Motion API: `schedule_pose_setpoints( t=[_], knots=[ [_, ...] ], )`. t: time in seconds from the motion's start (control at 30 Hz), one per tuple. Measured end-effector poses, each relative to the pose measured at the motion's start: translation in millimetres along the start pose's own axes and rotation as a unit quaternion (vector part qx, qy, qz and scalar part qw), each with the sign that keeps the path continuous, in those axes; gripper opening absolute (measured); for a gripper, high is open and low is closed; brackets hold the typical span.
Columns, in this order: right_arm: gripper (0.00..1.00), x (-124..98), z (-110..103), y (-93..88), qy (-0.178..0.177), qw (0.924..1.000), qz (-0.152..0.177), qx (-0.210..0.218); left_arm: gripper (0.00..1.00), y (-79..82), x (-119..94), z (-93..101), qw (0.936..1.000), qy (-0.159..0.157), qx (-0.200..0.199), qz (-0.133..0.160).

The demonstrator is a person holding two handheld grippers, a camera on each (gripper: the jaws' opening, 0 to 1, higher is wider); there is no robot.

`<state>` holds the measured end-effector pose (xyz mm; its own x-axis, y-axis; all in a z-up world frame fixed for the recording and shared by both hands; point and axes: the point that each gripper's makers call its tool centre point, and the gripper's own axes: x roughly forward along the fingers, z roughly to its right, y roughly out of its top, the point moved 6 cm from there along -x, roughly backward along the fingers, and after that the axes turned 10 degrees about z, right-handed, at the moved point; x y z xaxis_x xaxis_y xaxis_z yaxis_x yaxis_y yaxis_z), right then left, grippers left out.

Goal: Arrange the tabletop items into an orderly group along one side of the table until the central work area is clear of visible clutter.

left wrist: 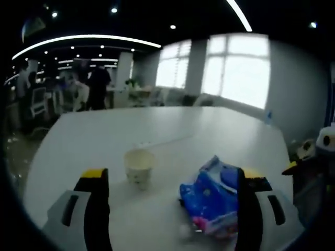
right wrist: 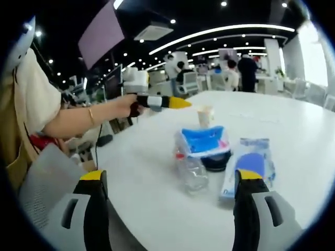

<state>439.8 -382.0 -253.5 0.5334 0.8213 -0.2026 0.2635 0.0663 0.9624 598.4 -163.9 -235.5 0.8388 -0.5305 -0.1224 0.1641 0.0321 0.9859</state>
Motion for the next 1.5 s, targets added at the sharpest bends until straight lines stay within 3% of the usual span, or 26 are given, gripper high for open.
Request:
schedule_pose_setpoints(
  t=[0.3, 0.4, 0.57, 0.7, 0.97, 1.3, 1.5],
  knots=[
    [0.99, 16.4, -10.5, 2.5, 0.054, 0.9983, -0.016, -0.015, 0.99, 8.6, -28.2, 19.8, 0.9996, -0.026, 0.013, -0.007],
    [0.99, 20.8, -12.1, 2.8, 0.065, 0.9974, -0.021, -0.021, 0.99, 11.9, -39.3, 26.2, 0.9994, -0.034, 0.002, 0.003],
    [0.99, 29.9, -20.9, 6.7, 0.101, 0.9939, -0.021, -0.039, 0.99, 13.0, -59.1, 41.2, 0.9991, -0.043, 0.005, -0.006],
    [0.99, 38.6, -27.6, 9.4, 0.126, 0.9912, -0.02, -0.035, 0.99, 7.8, -72.6, 47.2, 0.9982, -0.05, 0.013, -0.03],
    [0.99, 53.9, -32.0, 12.7, 0.147, 0.9882, -0.018, -0.041, 0.99, -1.7, -97.4, 60.1, 0.997, -0.045, 0.031, -0.056],
    [0.99, 77.0, -23.2, 20.8, 0.162, 0.9858, -0.012, -0.044, 0.99, 2.2, -120.1, 93.4, 0.9972, -0.055, 0.02, -0.046],
    [0.99, 88.6, -19.7, 12.2, 0.173, 0.9833, -0.03, -0.047, 0.99, 3.8, -132.5, 102.0, 0.9974, -0.057, 0.018, -0.041]
  ],
)
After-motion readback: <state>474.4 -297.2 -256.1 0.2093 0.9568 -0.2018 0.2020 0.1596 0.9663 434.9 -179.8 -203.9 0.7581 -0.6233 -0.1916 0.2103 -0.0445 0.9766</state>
